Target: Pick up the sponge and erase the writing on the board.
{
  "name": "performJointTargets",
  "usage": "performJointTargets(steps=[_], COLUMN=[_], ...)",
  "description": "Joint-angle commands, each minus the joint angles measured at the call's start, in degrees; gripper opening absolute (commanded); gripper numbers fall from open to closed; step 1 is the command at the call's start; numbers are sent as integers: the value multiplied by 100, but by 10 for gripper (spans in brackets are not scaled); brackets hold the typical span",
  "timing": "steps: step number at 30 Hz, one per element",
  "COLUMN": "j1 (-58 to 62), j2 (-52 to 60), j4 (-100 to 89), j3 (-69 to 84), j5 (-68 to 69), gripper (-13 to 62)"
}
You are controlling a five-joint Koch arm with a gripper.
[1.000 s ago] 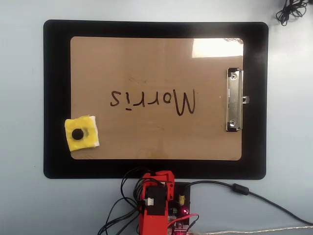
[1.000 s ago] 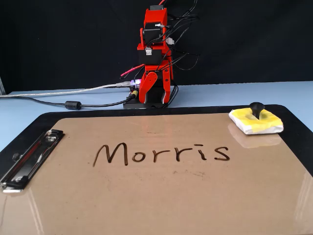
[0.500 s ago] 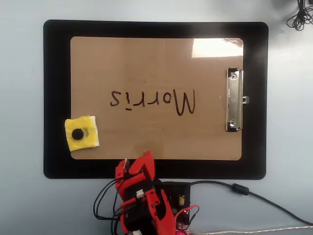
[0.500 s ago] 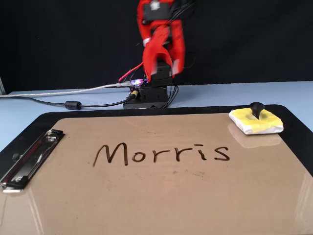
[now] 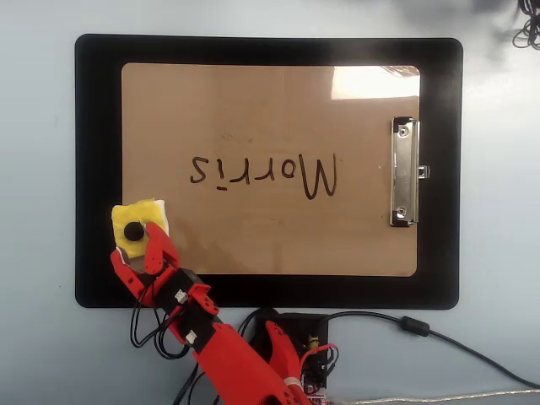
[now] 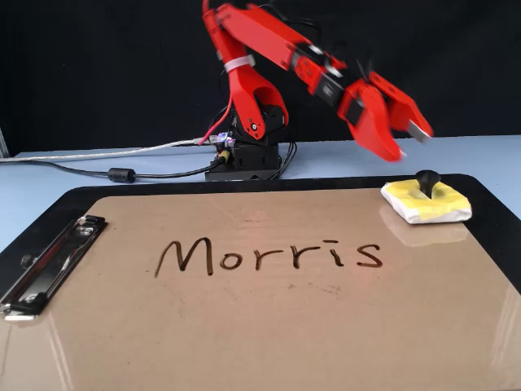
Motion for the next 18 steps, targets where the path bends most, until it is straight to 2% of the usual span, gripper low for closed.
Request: performJointTargets(steps=[1,6,14,18], j1=[-70,-70,-79,-70], j2=[-545,-1327,-1723,-1995], j4=[-1037,-1397,-1424,-1424], j3=[-193,-439,-562,-721], j5=[193,229,237,237], gripper=[337,336,331,304])
